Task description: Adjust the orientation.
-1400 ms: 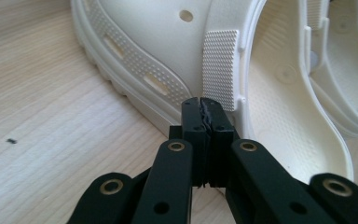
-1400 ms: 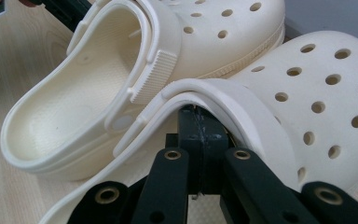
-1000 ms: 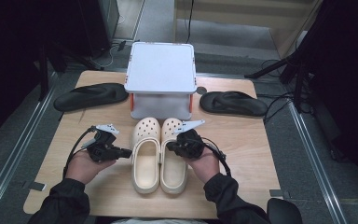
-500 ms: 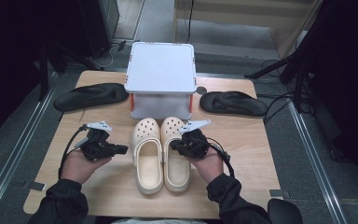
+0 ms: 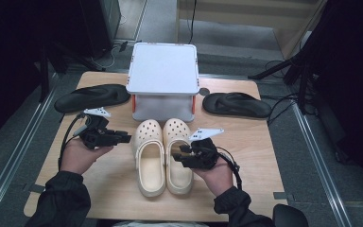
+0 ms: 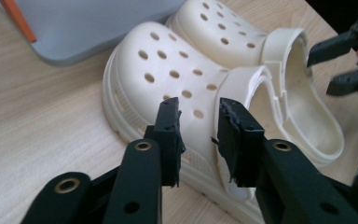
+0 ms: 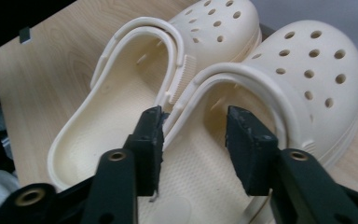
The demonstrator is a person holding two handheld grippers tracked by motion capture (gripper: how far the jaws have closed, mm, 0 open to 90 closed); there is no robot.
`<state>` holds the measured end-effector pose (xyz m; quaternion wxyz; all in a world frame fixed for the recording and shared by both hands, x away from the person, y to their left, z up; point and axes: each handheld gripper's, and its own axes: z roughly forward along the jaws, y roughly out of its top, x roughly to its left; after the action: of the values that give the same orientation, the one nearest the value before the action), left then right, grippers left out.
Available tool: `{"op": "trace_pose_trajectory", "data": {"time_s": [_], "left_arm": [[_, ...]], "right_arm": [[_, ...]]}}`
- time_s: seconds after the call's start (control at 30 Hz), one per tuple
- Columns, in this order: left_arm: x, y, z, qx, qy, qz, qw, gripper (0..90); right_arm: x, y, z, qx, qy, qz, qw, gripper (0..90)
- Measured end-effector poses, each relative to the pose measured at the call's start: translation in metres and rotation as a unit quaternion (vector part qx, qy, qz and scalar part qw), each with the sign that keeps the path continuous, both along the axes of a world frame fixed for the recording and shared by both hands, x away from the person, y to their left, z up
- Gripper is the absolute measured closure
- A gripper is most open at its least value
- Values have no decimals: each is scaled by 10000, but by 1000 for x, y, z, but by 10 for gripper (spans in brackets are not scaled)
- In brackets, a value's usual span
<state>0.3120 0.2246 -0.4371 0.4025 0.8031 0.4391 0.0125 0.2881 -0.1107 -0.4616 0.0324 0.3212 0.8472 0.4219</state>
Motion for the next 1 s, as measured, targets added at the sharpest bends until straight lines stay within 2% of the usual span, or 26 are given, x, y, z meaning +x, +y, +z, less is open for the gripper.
{"op": "trace_pose_trajectory", "data": {"time_s": [0.13,0.2,0.33,0.4,0.47,0.57,0.67,0.8,0.93,1.0], "left_arm": [[10,-5,10,70,-85,-126,9999,675],[15,-6,13,62,-95,-187,9998,677],[27,-6,20,111,-69,-286,9995,730],[34,-5,24,172,-46,-327,9993,767],[42,-4,29,174,-96,-316,9993,804],[55,-5,36,223,-165,-351,9990,853],[66,-5,42,253,-111,-354,9990,899],[82,-5,51,321,-113,-362,9988,900],[99,-4,59,260,-228,-315,9989,900],[107,-6,61,200,-194,-326,9991,900]], "right_arm": [[-4,0,-3,112,136,-68,9998,492],[-5,-1,-3,160,133,-115,9997,455],[-8,-1,-4,294,322,-166,9989,434],[-11,0,-4,279,227,-133,9993,471],[-13,1,-4,226,150,-167,9995,458],[-15,1,-6,208,159,-260,9993,433],[-17,2,-9,192,215,-348,9990,422],[-18,3,-11,161,229,-373,9989,437],[-20,3,-13,136,256,-451,9986,422],[-21,3,-16,127,291,-530,9981,417]]}}
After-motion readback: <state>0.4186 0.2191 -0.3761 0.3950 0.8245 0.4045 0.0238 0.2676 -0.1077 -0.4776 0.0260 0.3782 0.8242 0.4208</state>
